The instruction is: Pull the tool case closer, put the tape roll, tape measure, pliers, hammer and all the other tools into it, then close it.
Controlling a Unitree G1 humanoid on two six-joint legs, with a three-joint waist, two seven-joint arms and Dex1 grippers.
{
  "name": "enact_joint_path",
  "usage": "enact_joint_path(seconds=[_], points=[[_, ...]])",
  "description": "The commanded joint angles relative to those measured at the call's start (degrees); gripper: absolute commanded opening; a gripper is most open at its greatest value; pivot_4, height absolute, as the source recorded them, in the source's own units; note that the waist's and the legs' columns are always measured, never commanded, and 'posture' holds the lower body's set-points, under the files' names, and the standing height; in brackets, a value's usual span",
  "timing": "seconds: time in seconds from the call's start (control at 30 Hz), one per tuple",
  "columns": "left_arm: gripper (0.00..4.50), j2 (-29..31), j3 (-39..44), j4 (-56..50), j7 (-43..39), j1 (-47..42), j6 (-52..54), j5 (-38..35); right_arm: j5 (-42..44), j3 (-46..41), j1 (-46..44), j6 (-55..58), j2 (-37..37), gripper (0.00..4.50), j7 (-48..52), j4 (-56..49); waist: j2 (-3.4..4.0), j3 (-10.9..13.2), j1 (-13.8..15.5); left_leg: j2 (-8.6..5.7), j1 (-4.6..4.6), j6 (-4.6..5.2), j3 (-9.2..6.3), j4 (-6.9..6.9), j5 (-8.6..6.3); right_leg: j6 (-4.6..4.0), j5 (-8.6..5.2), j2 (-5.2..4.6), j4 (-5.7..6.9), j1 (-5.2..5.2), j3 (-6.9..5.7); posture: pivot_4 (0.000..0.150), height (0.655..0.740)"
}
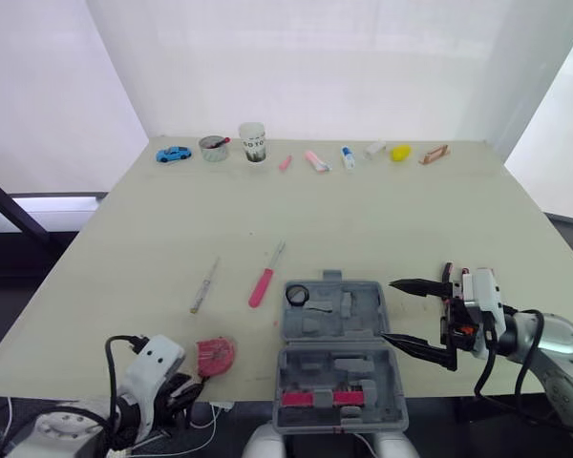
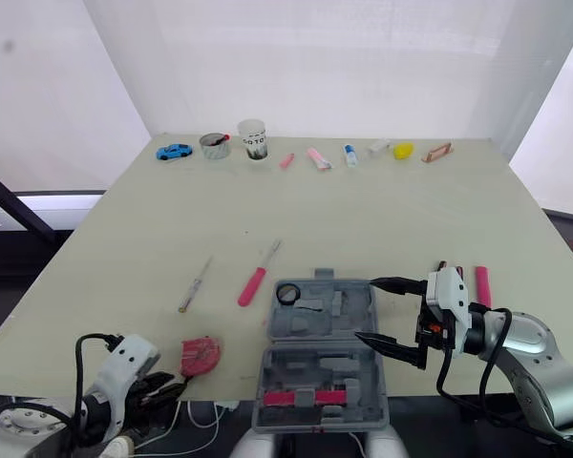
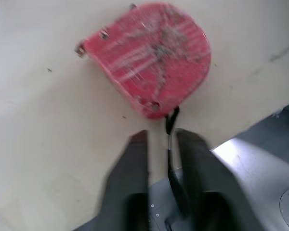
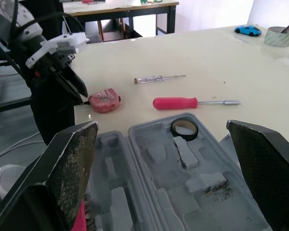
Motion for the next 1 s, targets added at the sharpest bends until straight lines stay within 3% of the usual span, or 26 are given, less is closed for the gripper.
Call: enact_joint_path(seconds=[0.03,0.1,0.23,0.33,0.43,0.6,0.7,0.87,1.0], points=[[3.67,3.5,2.63,-6.18,-4.73,0.66,4.86,-5.44,-0.1,-0.09,-0.19,-1.55,0.09,4.5,0.52,-0.45,0.03,0.03,-0.09,0.03,0.0,0.0,0.04,-0.01,0.0,0.0,0.0,-0.06,0.0,-0.01,0.03,0.15,0.74],[4.43,5.48,3.62,-6.63,-5.5,-0.82,5.35,-6.07,-0.21,0.12,-0.37,-1.68,0.19,4.5,0.48,-0.34,0.02,0.04,-0.06,0.02,-0.01,0.0,0.03,-0.02,0.0,0.0,0.0,-0.08,-0.01,-0.01,0.01,0.15,0.74],[4.43,11.22,3.58,-3.48,-10.36,-1.24,-1.54,-3.19,-0.38,0.65,-0.44,-1.98,0.5,4.5,0.45,-0.16,0.06,0.08,0.13,-0.03,0.0,0.0,-0.01,-0.02,0.0,0.0,0.0,-0.02,0.0,-0.02,-0.04,0.15,0.74],[4.43,12.45,2.28,3.4,-15.49,0.97,-17.49,2.94,-0.99,1.14,-0.51,-2.17,0.45,4.5,0.69,0.3,0.05,0.09,0.05,-0.03,0.01,0.0,0.04,-0.03,0.0,0.0,0.0,-0.02,-0.01,-0.02,0.0,0.15,0.74],[4.43,8.84,3.77,12.17,-17.68,-1.85,-27.41,2.66,-1.12,1.38,-0.92,-2.03,0.66,4.5,0.42,0.38,0.09,0.12,-0.06,-0.03,0.0,-0.01,0.11,-0.14,-0.01,-0.03,0.0,-0.04,-0.07,-0.04,0.05,0.15,0.74],[4.43,6.53,3.96,27.4,-30.49,-6.05,-47.05,1.16,-0.91,1.84,-1.55,-1.36,0.71,4.5,0.43,-0.26,0.02,0.15,0.1,0.0,-0.05,-0.01,0.09,-0.18,-0.01,-0.05,0.01,-0.05,-0.13,-0.06,-0.04,0.15,0.74],[4.43,6.84,1.32,34.39,-37.59,-9.97,-55.31,0.99,-0.64,1.77,-2.41,-0.98,0.5,4.5,0.65,-0.14,0.03,0.17,0.27,0.01,-0.06,-0.01,0.12,-0.18,-0.01,-0.04,0.01,-0.22,-0.13,-0.07,-0.07,0.15,0.74],[4.43,6.64,-4.0,45.44,-41.98,-19.58,-61.57,3.53,-0.53,1.5,-3.7,-0.45,0.15,4.5,0.73,0.29,0.01,0.16,0.62,-0.02,-0.11,0.0,0.1,-0.13,0.0,-0.02,0.02,-0.23,-0.14,-0.05,-0.18,0.15,0.74],[4.43,7.97,-11.18,55.6,-44.97,-28.9,-67.06,9.91,-0.7,1.88,-3.69,-0.45,0.15,4.5,0.9,-0.04,0.03,0.16,1.02,-0.17,-0.25,0.0,0.25,-0.09,0.0,-0.02,0.02,-0.14,-0.13,-0.07,-0.27,0.15,0.74]])
